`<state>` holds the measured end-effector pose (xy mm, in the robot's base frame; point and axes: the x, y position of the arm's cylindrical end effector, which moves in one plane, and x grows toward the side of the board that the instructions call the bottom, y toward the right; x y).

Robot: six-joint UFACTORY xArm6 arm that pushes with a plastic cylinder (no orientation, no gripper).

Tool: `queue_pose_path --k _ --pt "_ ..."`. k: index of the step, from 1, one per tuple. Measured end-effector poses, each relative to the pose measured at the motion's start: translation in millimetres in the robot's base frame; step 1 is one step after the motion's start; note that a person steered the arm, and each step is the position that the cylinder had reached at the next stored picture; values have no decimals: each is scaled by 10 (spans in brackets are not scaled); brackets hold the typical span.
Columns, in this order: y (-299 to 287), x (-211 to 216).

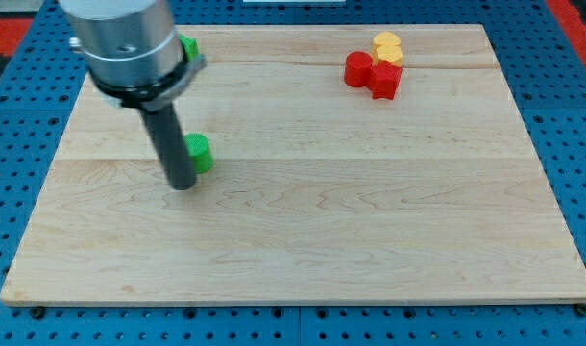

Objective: Push the green circle into blue cube

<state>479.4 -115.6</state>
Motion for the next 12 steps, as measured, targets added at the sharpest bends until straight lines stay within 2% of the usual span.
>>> queue_pose_path --k 2,4,6,7,9,11,12 --pt "-109 -456" --pt "-77 -1260" --pt "-182 -1859" --pt "-443 -1902" --pt "-209 -1838" --pt "-426 -1263" --pt "-587 -1508"
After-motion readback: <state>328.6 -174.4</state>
